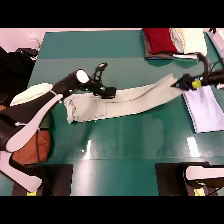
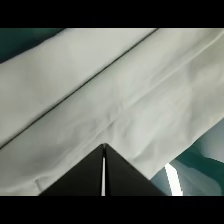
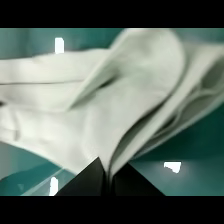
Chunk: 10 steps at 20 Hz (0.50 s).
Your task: Fold the shirts.
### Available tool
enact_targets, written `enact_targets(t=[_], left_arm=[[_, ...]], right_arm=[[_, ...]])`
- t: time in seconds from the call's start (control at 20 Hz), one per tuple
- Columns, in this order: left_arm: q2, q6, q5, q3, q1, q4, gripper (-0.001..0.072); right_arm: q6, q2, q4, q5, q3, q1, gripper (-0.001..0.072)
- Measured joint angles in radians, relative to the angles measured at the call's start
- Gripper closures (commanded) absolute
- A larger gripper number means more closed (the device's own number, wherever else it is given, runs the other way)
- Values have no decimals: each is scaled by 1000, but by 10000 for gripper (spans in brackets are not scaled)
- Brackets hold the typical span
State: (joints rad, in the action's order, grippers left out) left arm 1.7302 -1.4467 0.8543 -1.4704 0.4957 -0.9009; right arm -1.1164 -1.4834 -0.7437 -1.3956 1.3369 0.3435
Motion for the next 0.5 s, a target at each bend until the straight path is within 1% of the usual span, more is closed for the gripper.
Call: enact_targets(t=[0.25, 0.5], left_arm=[[129, -6, 8, -113, 58, 11, 681], [175, -26, 17, -145, 69, 19, 681]], right_arm=[[-63, 117, 34, -35, 156, -155, 696], [-122, 150, 40, -19, 277, -311, 696]])
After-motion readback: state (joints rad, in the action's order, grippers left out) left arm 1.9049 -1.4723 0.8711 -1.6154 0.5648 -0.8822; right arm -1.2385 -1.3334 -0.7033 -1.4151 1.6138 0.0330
